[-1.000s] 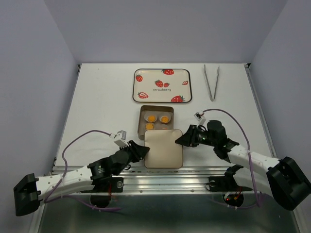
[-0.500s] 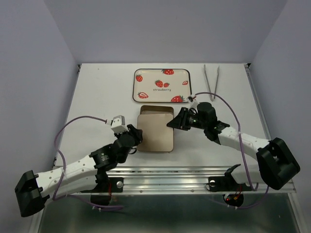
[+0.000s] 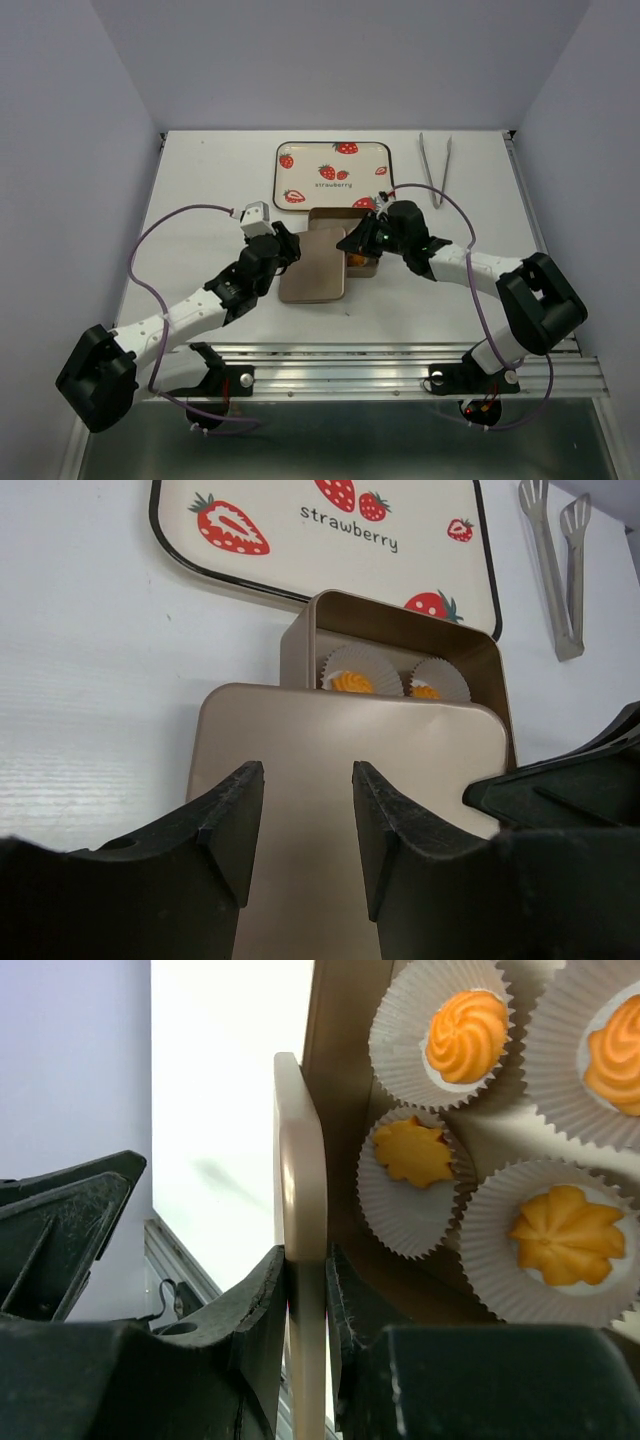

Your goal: Pack the cookies

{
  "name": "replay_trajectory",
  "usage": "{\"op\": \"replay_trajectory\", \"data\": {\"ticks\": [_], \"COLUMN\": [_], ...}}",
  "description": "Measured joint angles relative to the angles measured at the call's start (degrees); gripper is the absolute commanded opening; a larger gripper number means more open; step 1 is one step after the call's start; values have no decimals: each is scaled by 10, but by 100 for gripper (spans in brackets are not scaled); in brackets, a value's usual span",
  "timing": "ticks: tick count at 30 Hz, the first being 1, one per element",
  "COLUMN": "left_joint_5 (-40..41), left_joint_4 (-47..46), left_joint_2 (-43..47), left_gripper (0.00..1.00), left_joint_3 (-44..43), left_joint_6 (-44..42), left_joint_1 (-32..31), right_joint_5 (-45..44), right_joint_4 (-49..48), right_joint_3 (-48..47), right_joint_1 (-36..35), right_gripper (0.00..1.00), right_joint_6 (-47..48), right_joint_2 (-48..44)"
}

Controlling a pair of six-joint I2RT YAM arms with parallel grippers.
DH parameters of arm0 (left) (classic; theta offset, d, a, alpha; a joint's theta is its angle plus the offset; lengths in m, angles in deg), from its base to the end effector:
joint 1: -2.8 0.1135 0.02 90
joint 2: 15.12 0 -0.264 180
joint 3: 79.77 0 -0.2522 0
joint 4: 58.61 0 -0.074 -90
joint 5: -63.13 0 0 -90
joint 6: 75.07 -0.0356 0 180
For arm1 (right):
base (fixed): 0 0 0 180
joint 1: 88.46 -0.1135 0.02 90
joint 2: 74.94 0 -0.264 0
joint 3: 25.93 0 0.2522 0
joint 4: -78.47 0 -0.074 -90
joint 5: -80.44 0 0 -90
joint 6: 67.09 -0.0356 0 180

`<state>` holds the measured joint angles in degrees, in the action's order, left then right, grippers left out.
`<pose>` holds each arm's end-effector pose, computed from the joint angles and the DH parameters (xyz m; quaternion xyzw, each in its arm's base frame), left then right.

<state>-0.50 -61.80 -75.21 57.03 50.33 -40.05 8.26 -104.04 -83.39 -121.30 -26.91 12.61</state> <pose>0.1813 -0.1466 0.2440 -0.0909 0.7732 -0.2404 0.5798 0.2651 0.1841 0.2009 0.0454 0.8475 0.4375 0.2969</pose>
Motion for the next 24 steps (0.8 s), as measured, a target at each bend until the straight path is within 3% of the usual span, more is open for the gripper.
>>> {"op": "replay_trajectory", "data": {"ticks": [5,15,24], "left_joint_5": [-23,-22,-11], "left_joint_4": [-9,0,24], "left_joint_2": [12,102,145], "left_gripper": [54,57,58], "left_joint_3": [0,6,17], "left_joint_6": [-4,0,6], "left_joint_1": [19,25,29], "right_joint_5": [9,122,193], "right_joint_4": [-31,-193,-237], "right_joint_3": [0,3,3], "right_joint_1": [2,9,85], "right_gripper": [1,1,1], "right_joint_6": [-3,-49,-100], "right_joint_2": [0,18,18]}}
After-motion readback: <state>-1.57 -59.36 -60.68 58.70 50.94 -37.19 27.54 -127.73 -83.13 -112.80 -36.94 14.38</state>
